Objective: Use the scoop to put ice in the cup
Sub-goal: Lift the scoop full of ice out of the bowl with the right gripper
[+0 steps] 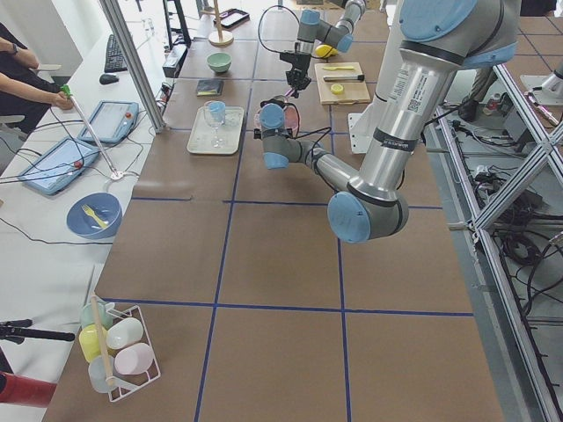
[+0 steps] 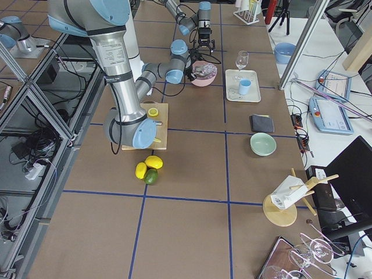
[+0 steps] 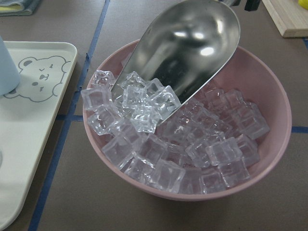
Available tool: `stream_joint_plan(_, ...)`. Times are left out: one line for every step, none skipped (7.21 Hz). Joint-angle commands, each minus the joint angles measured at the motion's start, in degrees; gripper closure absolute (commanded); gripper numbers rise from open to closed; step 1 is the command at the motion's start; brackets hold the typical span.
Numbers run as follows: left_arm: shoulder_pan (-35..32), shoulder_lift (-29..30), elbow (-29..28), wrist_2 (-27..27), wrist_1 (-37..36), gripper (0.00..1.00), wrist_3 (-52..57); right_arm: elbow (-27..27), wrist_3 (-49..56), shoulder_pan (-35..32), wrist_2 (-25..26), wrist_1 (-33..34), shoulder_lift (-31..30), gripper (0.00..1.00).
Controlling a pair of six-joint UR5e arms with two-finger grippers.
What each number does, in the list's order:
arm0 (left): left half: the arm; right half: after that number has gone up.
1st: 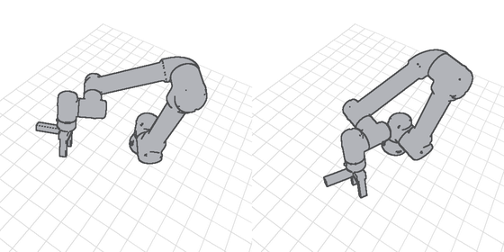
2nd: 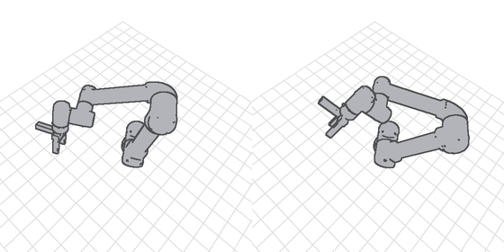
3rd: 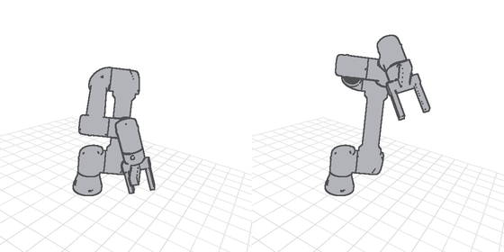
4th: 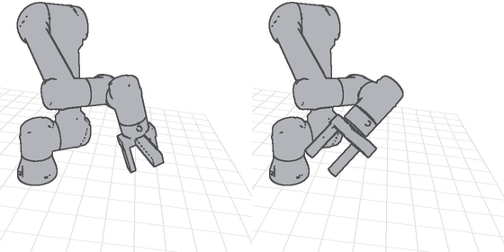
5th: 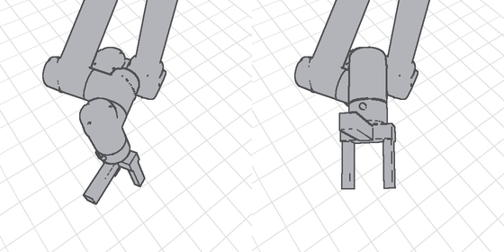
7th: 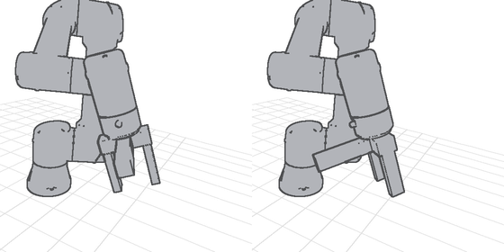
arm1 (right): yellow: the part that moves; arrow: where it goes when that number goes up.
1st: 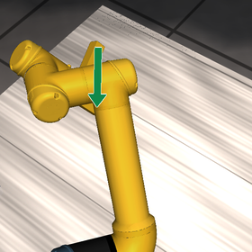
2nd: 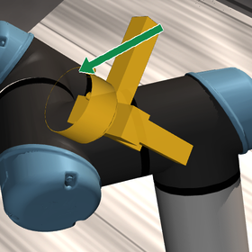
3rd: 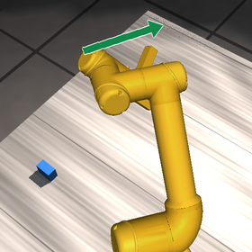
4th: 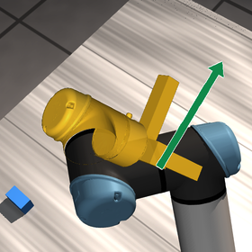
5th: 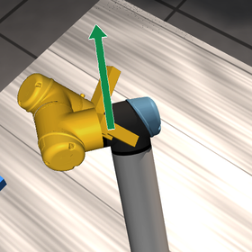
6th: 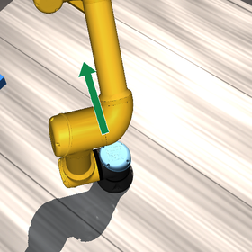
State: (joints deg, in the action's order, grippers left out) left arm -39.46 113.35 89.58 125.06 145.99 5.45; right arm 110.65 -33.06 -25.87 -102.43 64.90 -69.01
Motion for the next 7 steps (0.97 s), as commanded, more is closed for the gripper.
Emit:
stream_joint_plan(-0.09, -0.06, 0.33, 0.09, 0.0, 0.0, 0.0, 0.18, -2.26, 1.86, 3.88, -1.87, -0.24, 1.0)
stream_joint_plan(-0.27, -0.06, 0.33, 0.18, -0.09, 0.0, 0.09, 0.09, -3.49, 3.53, 6.95, -4.24, -1.29, 1.0)
stream_joint_plan(-0.27, -0.06, 0.42, 0.27, 0.0, 0.0, 0.09, 0.18, -4.63, 3.89, 7.76, -5.65, -1.82, 1.0)
stream_joint_plan(-0.27, -0.14, 0.42, 0.27, 0.0, 0.0, 0.09, 0.27, -5.17, 4.33, 9.25, -6.01, -1.91, 1.0)
stream_joint_plan(-0.35, -0.14, 0.59, 0.35, -0.09, 0.0, 0.09, 0.61, -5.87, 5.03, 10.74, -6.54, -2.52, 1.0)
stream_joint_plan(-0.53, -0.14, 0.77, 0.44, -0.09, 0.0, 0.09, 0.53, -7.01, 6.34, 12.5, -10.98, -5.05, 1.0)
stream_joint_plan(-0.53, -0.14, 0.77, 0.44, -0.09, 0.0, 0.09, 0.7, -7.1, 6.36, 13.12, -12.85, -6.21, 1.0)
